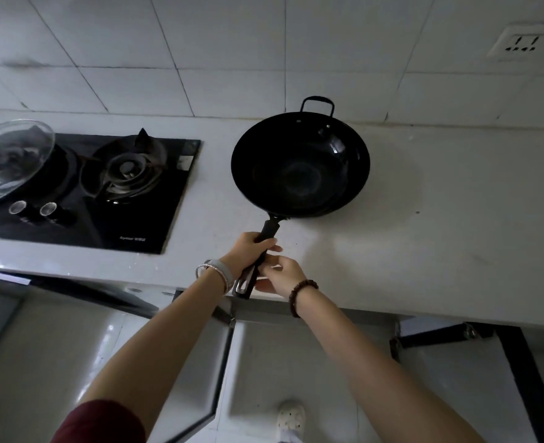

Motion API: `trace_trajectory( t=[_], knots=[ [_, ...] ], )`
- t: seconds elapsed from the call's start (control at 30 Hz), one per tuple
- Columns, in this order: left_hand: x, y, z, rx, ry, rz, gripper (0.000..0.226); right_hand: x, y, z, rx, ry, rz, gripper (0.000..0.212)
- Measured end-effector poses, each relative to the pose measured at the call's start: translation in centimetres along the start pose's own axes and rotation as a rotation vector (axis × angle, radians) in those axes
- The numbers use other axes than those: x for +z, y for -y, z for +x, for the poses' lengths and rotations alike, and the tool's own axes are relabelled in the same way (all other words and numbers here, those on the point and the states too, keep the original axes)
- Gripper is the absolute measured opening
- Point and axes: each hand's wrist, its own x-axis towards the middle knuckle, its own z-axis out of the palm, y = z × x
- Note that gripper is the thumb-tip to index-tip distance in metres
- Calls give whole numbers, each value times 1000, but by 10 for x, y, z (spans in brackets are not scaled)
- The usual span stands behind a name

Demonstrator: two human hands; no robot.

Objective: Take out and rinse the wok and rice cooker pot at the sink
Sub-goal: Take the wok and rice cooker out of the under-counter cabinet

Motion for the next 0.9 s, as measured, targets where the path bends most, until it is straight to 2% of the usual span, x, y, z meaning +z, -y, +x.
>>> trace_trajectory(
  t=[0.17,0.27,0.37,0.5,0.7,0.9],
  knots=[
    [-36,7,-4,145,-140,480,22,37,10,14,-18,-17,91,20],
    [-53,6,-6,171,-239,570,24,57,12,28,16,-5,146,15],
    [-67,3,-3,167,-347,665,27,73,20,37,44,27,262,32],
    [-75,-1,-3,191,-387,691,30,81,32,43,54,46,298,43],
    [-72,5,-6,254,-422,709,30,83,31,44,70,25,282,41],
    [-72,14,-15,315,-498,656,39,70,26,34,-36,-5,50,44]
  ],
)
